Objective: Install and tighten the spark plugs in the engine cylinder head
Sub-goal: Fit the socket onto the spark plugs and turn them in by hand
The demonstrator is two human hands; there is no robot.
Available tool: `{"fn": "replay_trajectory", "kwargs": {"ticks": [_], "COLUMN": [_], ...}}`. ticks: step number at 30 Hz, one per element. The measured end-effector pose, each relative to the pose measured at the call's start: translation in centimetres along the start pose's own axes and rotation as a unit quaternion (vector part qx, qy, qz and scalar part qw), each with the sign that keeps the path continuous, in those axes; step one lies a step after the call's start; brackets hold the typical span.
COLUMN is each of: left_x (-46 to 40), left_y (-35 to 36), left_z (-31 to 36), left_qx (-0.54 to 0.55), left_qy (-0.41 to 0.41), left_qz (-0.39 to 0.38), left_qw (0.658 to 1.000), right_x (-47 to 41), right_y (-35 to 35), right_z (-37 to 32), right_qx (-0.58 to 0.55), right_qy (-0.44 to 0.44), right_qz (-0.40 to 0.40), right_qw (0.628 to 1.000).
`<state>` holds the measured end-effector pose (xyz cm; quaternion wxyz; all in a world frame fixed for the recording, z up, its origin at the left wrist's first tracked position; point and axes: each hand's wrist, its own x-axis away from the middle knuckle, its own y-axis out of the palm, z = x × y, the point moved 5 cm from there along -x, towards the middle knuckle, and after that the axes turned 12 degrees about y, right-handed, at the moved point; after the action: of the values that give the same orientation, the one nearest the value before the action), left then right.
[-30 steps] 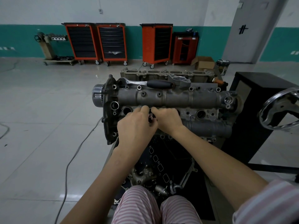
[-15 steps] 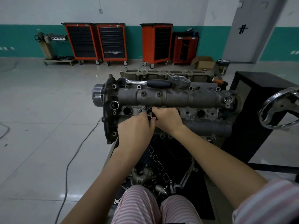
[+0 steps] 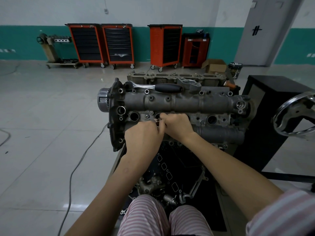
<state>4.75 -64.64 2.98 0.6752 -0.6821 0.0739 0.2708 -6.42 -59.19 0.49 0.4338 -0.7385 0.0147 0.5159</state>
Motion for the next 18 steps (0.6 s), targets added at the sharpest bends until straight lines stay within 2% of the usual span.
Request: {"fn": "replay_trajectory", "kwargs": {"ticks": [12, 18], "left_x": [0.6, 0.83], "left_y": [-0.2, -0.86], "left_z": [0.66, 0.91], "left_qx": [-0.083, -0.072], "left_qy": [0.044, 0.042], "left_qz": [-0.024, -0.023], "left_qw": [0.995, 0.996], "right_x": [-0.17, -0.13], "right_y": [-0.17, -0.14], "right_z": [-0.2, -0.14], "right_qx": [-0.017, -0.014], "right_qy": [-0.001, -0.004], "right_qz": [-0.025, -0.012], "right_qw": [1.0, 1.0]}}
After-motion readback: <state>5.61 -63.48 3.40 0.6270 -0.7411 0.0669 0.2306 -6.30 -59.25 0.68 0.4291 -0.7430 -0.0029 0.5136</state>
